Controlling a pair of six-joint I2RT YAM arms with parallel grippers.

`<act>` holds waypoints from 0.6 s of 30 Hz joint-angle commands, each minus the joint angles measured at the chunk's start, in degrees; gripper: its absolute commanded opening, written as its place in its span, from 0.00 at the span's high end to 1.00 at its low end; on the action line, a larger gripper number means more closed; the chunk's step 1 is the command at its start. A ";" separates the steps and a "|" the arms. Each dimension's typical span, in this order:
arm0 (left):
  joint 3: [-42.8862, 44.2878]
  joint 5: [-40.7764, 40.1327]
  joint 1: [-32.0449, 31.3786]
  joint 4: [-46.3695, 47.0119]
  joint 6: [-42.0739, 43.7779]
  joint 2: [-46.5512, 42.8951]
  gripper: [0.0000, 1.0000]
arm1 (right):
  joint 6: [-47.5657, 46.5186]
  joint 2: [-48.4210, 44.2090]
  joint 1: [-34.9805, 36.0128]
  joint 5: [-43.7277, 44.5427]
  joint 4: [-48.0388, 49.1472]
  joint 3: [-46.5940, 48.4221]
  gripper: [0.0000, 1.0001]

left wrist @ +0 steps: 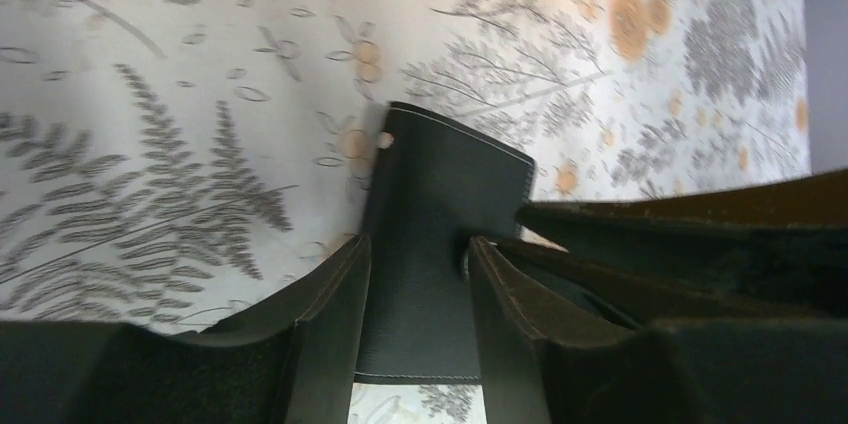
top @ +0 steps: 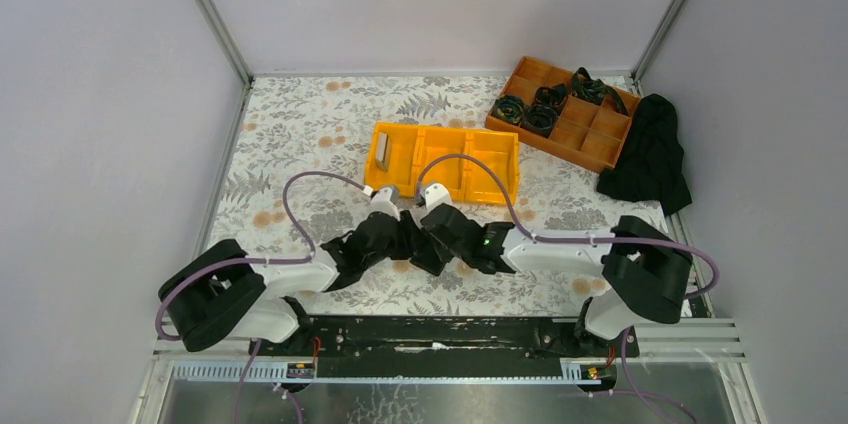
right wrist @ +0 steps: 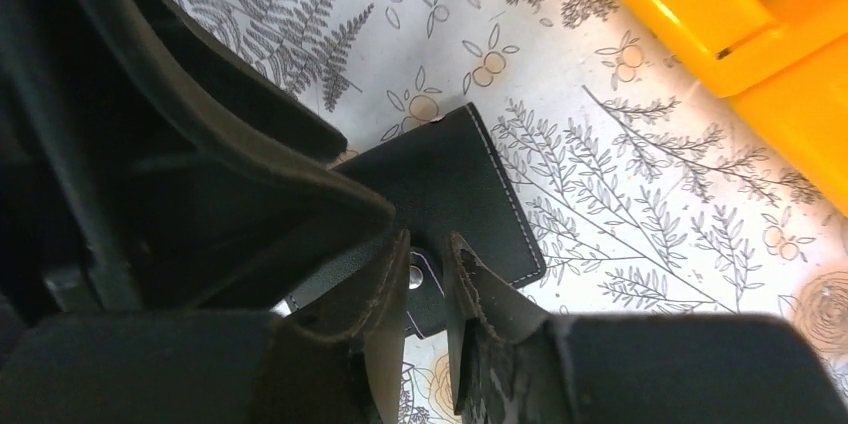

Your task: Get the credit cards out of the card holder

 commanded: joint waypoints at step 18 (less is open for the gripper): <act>-2.47 12.19 2.67 8.25 -1.55 7.10 1.00 | 1.00 -5.21 -1.13 -2.41 0.18 -2.35 0.75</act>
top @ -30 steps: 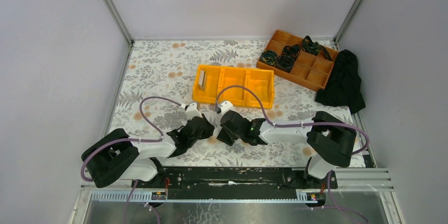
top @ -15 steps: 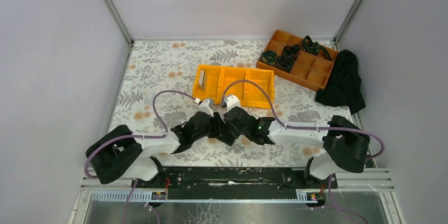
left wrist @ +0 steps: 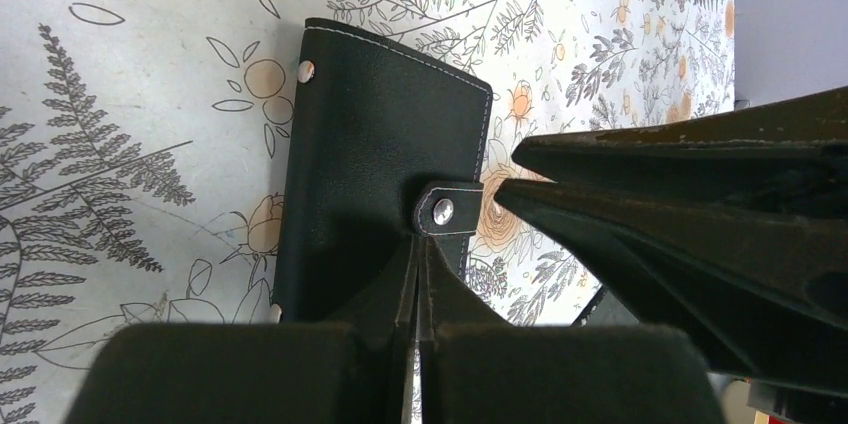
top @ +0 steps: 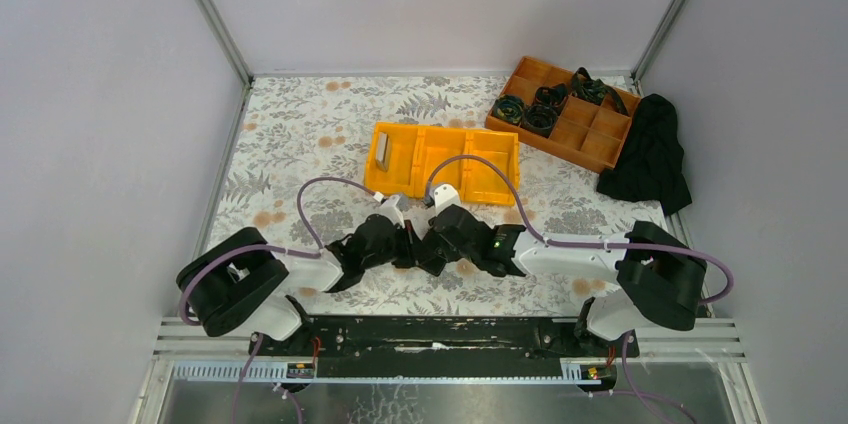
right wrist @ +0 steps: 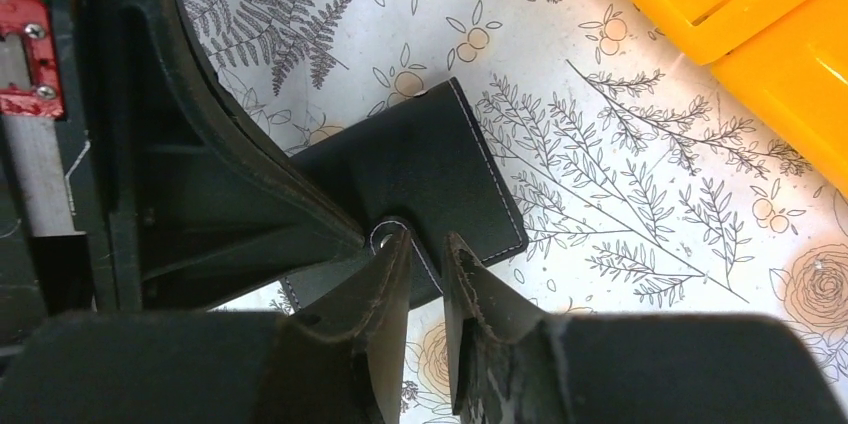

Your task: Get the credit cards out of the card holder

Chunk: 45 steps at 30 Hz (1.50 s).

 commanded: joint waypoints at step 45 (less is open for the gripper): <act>1.93 2.90 4.05 -6.39 1.85 -0.95 1.00 | -6.09 9.01 0.31 2.31 0.35 1.24 0.66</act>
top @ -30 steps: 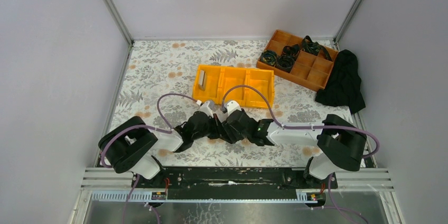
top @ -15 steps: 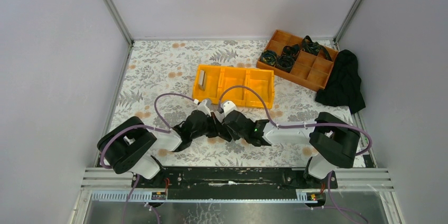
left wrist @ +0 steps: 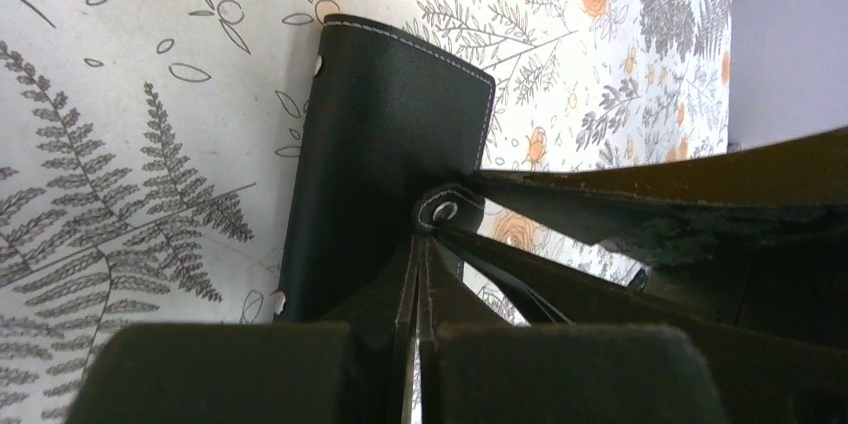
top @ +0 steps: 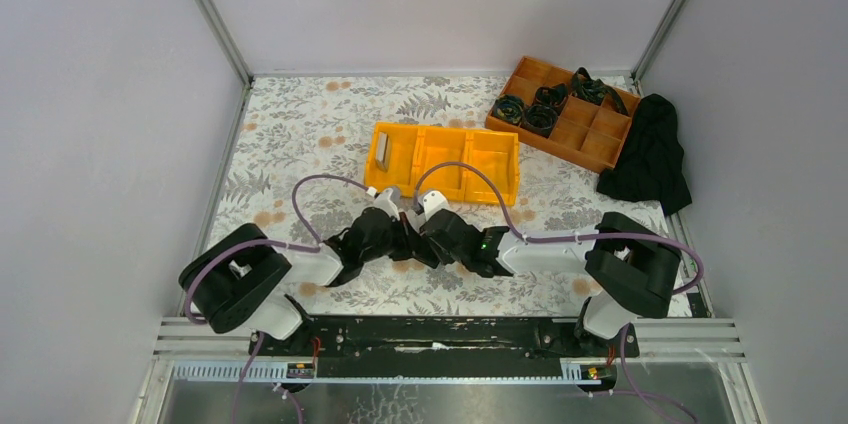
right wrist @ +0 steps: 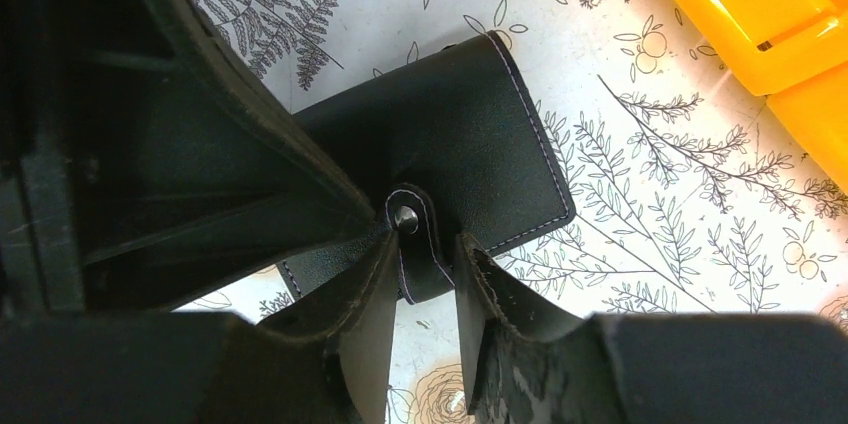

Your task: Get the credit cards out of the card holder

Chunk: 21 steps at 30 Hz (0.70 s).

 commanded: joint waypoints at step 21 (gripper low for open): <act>3.52 0.14 0.35 -7.88 2.60 9.31 1.00 | -0.44 -9.87 -0.24 5.46 4.01 -7.21 1.00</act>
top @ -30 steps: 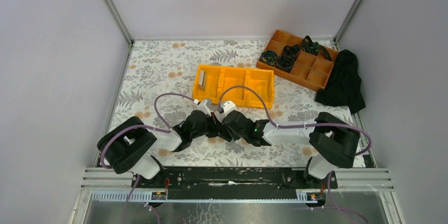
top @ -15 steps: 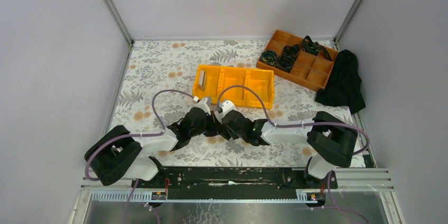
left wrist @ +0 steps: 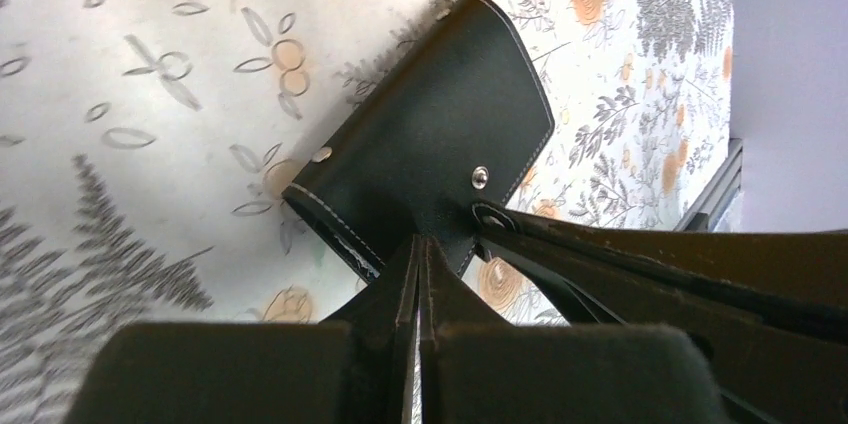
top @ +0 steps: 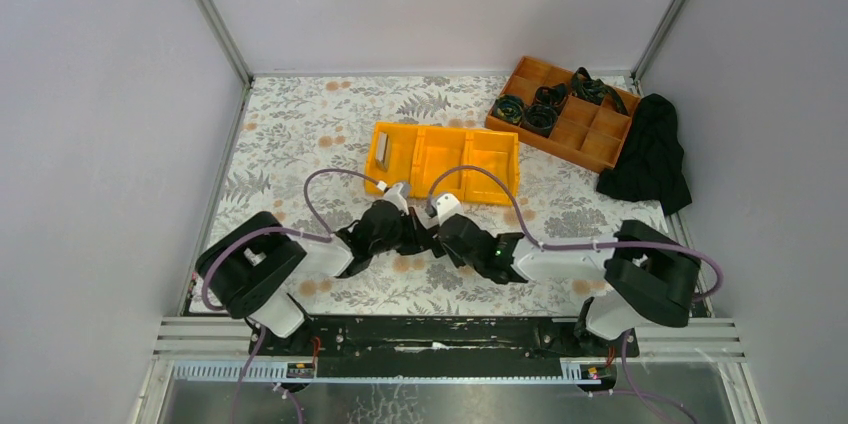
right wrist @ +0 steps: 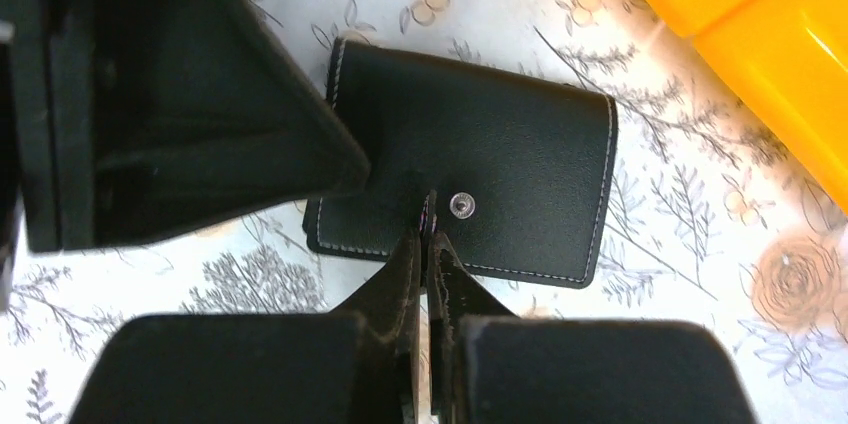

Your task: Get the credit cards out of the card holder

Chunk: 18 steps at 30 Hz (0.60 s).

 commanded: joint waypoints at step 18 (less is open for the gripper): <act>2.29 2.12 0.75 -2.55 0.20 13.64 1.00 | -9.10 -12.19 1.04 -11.03 7.55 -7.74 1.00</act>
